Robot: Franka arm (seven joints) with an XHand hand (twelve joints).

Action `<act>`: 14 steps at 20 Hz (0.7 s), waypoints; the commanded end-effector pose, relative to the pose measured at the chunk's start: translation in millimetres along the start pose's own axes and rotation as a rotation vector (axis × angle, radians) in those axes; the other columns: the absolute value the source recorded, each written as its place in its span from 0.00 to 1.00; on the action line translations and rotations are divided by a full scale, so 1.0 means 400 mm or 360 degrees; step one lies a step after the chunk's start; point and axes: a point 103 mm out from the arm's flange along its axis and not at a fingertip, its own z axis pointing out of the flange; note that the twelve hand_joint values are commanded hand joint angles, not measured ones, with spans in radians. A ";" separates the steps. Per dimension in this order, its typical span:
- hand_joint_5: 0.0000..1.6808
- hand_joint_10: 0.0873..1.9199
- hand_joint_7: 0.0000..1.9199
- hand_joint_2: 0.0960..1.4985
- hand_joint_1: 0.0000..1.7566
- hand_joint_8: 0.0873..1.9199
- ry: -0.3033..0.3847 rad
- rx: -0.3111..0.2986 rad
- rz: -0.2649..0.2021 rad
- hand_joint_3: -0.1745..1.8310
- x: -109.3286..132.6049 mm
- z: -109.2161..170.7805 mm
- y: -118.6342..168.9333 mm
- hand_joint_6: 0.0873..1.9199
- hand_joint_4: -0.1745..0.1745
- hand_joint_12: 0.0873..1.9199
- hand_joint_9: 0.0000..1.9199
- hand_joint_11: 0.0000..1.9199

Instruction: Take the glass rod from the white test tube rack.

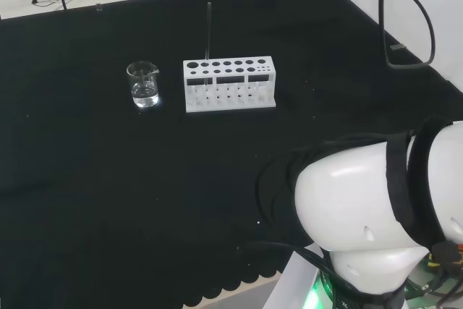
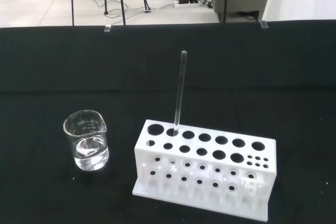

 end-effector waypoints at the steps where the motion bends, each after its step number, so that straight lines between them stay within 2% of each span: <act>1: 0.03 0.41 0.00 0.79 0.43 0.28 0.0001 -0.0031 -0.0066 0.00 0.004 -0.007 0.097 0.00 0.08 0.65 0.00 0.00; 5: 0.03 0.42 0.00 0.79 0.43 0.30 -0.0003 -0.0009 -0.0099 0.00 0.001 0.005 0.160 0.00 0.08 0.66 0.01 0.00; 8: 0.04 0.42 0.00 0.79 0.42 0.31 -0.0024 0.0006 -0.0085 0.00 -0.003 0.023 0.202 0.00 0.08 0.66 0.01 0.00; 11: 0.04 0.42 0.00 0.79 0.42 0.32 -0.0016 0.0011 -0.0104 0.00 -0.007 0.046 0.248 0.00 0.08 0.66 0.01 0.00; 14: 0.04 0.42 0.00 0.79 0.42 0.33 0.0013 -0.0020 -0.0155 0.00 -0.015 0.078 0.281 0.00 0.08 0.67 0.01 0.00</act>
